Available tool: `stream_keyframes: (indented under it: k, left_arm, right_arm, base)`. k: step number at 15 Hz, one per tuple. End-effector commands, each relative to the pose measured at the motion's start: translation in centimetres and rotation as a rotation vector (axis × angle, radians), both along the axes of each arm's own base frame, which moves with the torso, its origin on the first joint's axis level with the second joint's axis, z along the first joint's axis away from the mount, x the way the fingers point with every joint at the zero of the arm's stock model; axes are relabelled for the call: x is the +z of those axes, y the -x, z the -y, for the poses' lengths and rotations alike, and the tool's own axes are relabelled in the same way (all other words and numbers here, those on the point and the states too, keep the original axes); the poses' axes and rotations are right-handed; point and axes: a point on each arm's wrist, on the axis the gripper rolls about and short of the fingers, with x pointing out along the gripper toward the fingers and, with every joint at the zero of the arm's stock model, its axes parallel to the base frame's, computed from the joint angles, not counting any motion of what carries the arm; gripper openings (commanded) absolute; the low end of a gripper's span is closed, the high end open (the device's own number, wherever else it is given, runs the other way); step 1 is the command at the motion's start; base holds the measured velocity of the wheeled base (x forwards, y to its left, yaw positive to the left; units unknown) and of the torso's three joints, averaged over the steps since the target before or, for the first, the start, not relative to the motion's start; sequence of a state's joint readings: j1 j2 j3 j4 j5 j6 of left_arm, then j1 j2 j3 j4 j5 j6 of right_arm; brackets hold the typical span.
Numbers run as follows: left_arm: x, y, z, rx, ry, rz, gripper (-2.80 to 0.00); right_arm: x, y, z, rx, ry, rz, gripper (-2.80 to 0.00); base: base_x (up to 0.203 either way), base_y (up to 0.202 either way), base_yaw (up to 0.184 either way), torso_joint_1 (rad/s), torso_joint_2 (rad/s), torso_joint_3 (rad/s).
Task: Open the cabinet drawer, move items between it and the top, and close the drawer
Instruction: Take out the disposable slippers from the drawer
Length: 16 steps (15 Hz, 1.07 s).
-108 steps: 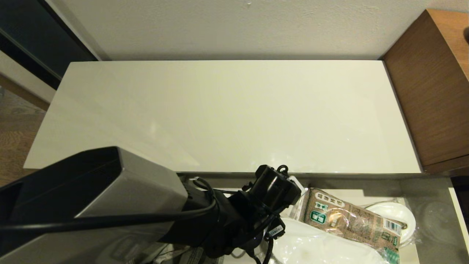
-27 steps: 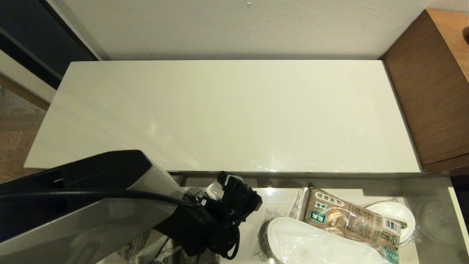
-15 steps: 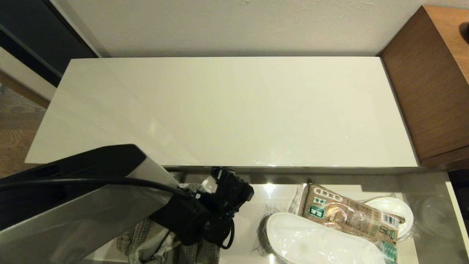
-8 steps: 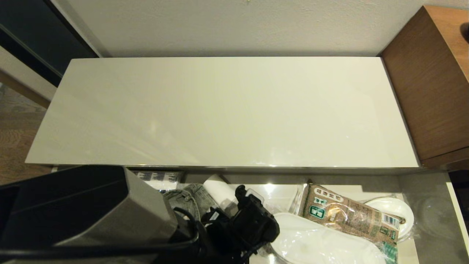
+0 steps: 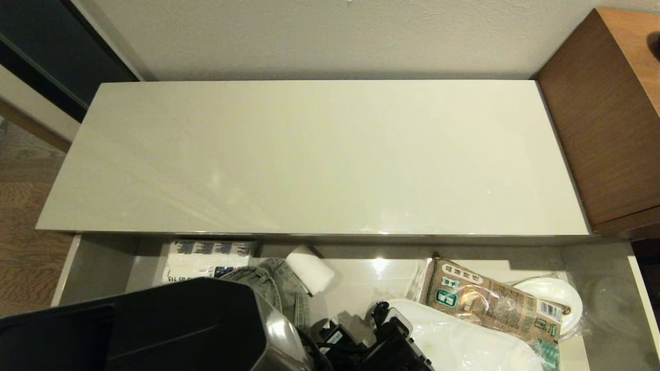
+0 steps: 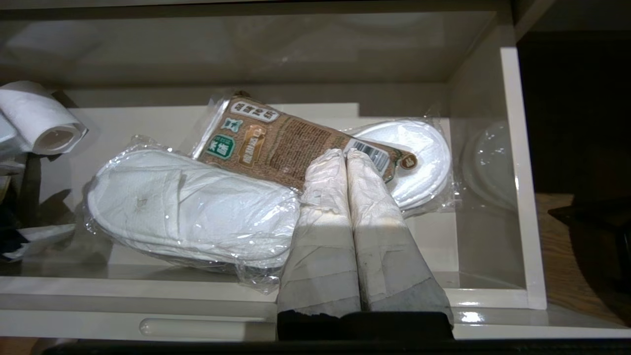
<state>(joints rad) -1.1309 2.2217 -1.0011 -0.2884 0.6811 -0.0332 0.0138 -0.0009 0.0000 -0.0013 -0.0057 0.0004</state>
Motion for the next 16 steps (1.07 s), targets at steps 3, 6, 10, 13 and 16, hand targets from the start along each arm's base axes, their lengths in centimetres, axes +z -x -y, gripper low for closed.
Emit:
stream_keyframes:
  k: [3, 6, 10, 13, 16]
  left_arm:
    - [-1.3, 0.2, 1.0, -0.013, -0.016, -0.005, 0.00]
    - [-1.3, 0.2, 1.0, -0.013, -0.016, -0.005, 0.00]
    - [-0.3, 0.8, 0.0, -0.034, -0.003, -0.026, 0.00]
    - [0.8, -0.2, 1.6, -0.033, 0.051, 0.004, 0.00]
    - [2.2, -2.0, 2.0, -0.032, 0.059, 0.040, 0.00]
  right_arm:
    - [-0.1, 0.2, 0.0, 0.000, 0.000, 0.021, -2.80]
    - [-0.1, 0.2, 0.0, 0.000, 0.000, 0.021, -2.80]
    - [-0.1, 0.2, 0.0, 0.000, 0.000, 0.021, -2.80]
    - [-0.1, 0.2, 0.0, 0.000, 0.000, 0.021, -2.80]
    - [-0.1, 0.2, 0.0, 0.000, 0.000, 0.021, -2.80]
  base:
    - [0.000, 0.000, 0.000, 0.000, 0.00, 0.000]
    - [0.000, 0.000, 0.000, 0.000, 0.00, 0.000]
    - [0.000, 0.000, 0.000, 0.000, 0.00, 0.000]
    - [0.000, 0.000, 0.000, 0.000, 0.00, 0.000]
    - [0.000, 0.000, 0.000, 0.000, 0.00, 0.000]
